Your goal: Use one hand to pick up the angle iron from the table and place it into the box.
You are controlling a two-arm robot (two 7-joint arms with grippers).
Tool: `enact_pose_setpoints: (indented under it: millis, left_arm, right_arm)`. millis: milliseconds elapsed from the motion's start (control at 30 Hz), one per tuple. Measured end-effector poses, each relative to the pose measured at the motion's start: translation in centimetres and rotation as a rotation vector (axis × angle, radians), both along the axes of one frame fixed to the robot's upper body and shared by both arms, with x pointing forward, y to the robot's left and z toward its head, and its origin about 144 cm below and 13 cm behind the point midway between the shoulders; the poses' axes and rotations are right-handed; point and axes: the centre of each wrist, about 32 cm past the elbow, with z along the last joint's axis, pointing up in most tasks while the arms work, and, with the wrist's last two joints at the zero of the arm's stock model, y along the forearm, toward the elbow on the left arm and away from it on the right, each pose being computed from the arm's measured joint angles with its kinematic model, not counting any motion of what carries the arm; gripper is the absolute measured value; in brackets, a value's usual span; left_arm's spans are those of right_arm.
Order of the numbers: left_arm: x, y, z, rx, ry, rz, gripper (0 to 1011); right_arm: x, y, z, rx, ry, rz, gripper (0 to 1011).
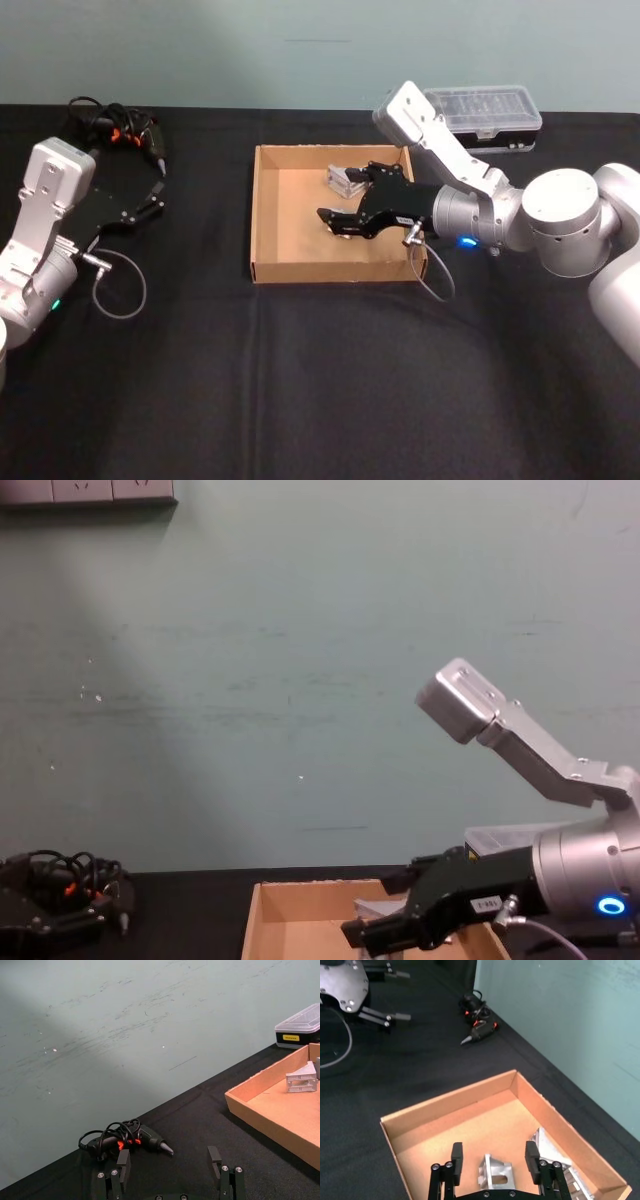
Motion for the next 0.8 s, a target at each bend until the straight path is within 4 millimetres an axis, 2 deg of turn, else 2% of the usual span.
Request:
enact_pose_setpoints:
  millis: [33,100,267,533,800]
  left_arm:
    - [0.0,0.0,0.0,0.0,0.0,0.0,1000]
    - [0.0,0.0,0.0,0.0,0.0,0.0,1000]
    - [0.0,0.0,0.0,0.0,0.0,0.0,1000]
    - [0.0,0.0,0.0,0.0,0.0,0.0,1000]
    - [0.0,0.0,0.0,0.0,0.0,0.0,1000]
  right_arm:
    - [-0.1,0.0,0.1,0.004,-0.005,0.0,788]
    - [-0.2,0.0,0.4,0.015,-0.017,-0.002,882]
    - [-0.7,0.0,1.3,0.049,-0.054,-0.008,990]
    - [-2.1,-1.1,3.1,0.107,-0.145,-0.076,1003]
    - [-3.8,-3.2,3.5,0.129,-0.24,-0.189,1003]
